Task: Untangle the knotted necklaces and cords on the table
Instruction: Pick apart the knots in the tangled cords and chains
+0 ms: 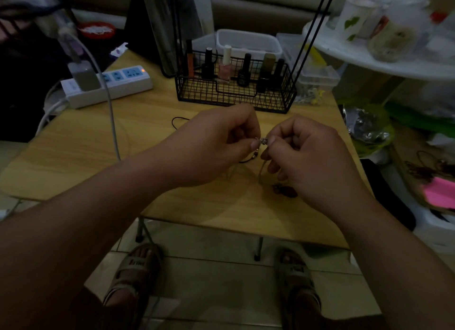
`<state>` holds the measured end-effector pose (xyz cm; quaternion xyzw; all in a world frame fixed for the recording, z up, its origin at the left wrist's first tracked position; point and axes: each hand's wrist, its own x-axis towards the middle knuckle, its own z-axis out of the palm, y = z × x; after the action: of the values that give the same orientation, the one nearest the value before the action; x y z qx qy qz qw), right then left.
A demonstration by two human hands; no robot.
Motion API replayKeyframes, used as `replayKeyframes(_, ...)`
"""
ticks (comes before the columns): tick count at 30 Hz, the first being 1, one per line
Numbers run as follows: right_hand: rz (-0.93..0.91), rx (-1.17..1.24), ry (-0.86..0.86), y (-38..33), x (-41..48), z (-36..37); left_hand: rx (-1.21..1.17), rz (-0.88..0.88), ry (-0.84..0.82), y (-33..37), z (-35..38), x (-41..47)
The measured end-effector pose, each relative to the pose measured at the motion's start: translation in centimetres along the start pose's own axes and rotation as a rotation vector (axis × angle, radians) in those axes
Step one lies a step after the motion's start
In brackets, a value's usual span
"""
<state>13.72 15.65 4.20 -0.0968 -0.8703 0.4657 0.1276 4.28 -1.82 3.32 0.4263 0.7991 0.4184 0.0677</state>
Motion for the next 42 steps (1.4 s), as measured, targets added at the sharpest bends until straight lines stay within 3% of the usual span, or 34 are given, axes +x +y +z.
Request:
replayKeyframes(5,0.139,0.226,-0.055,-0.2,0.4,-0.2,0.114,0.039,0.034,-0.1,0.1,-0.2)
replayKeyframes(22,-0.176,-0.070,0.103,0.6,-0.1,1.3,-0.063,-0.131,0.103,0.1,1.0,0.2)
replayKeyframes(30,-0.161,-0.171,0.081,0.8,0.1,1.7,-0.062,-0.182,0.133,0.2,1.6,0.3)
replayKeyframes(36,-0.138,-0.263,0.024,0.8,0.1,1.4,0.137,-0.110,0.138,0.0,2.1,-0.2)
replayKeyframes(42,-0.081,-0.145,0.081,0.8,0.0,1.6,0.101,-0.118,0.160,0.3,2.3,0.0)
